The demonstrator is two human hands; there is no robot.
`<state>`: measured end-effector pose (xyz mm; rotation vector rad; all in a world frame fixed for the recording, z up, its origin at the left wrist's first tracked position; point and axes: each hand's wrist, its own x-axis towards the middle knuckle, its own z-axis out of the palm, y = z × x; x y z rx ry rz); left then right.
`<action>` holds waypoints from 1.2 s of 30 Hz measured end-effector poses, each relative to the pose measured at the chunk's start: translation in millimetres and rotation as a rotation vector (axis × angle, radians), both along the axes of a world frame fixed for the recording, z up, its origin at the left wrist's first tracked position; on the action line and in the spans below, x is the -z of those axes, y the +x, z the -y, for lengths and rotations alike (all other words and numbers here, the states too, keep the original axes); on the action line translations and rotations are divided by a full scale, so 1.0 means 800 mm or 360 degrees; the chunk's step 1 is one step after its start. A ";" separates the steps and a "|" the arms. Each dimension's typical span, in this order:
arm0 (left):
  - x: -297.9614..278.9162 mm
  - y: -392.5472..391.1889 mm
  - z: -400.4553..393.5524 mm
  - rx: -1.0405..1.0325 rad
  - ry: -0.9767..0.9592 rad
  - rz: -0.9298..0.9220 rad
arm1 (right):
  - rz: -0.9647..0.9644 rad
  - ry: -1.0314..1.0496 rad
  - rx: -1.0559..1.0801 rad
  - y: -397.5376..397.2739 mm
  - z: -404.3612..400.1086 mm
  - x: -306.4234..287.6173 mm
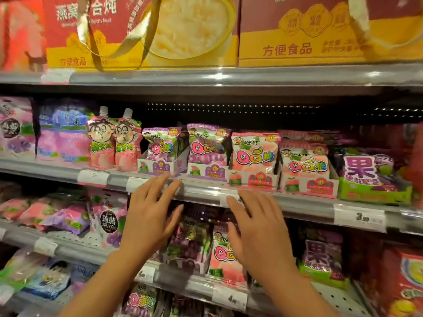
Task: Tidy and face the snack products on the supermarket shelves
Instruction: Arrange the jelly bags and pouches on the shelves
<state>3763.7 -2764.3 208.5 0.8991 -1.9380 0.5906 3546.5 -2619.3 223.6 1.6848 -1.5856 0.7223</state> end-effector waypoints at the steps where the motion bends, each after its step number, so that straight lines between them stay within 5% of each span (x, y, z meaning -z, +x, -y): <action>1: 0.001 0.013 0.010 -0.0016 -0.0002 -0.0018 | 0.0014 -0.0013 0.0039 0.005 0.002 0.002; 24: 0.009 0.247 0.179 0.0103 0.0131 0.0080 | 0.0413 0.0123 0.1017 0.149 0.044 0.007; 32: -0.004 0.252 0.162 0.0059 0.0305 0.0201 | 0.0220 0.0049 0.0447 0.265 0.117 0.005; 36: -0.008 0.265 0.161 0.0073 0.0330 0.0314 | 0.0188 0.0207 0.0492 0.306 0.149 0.008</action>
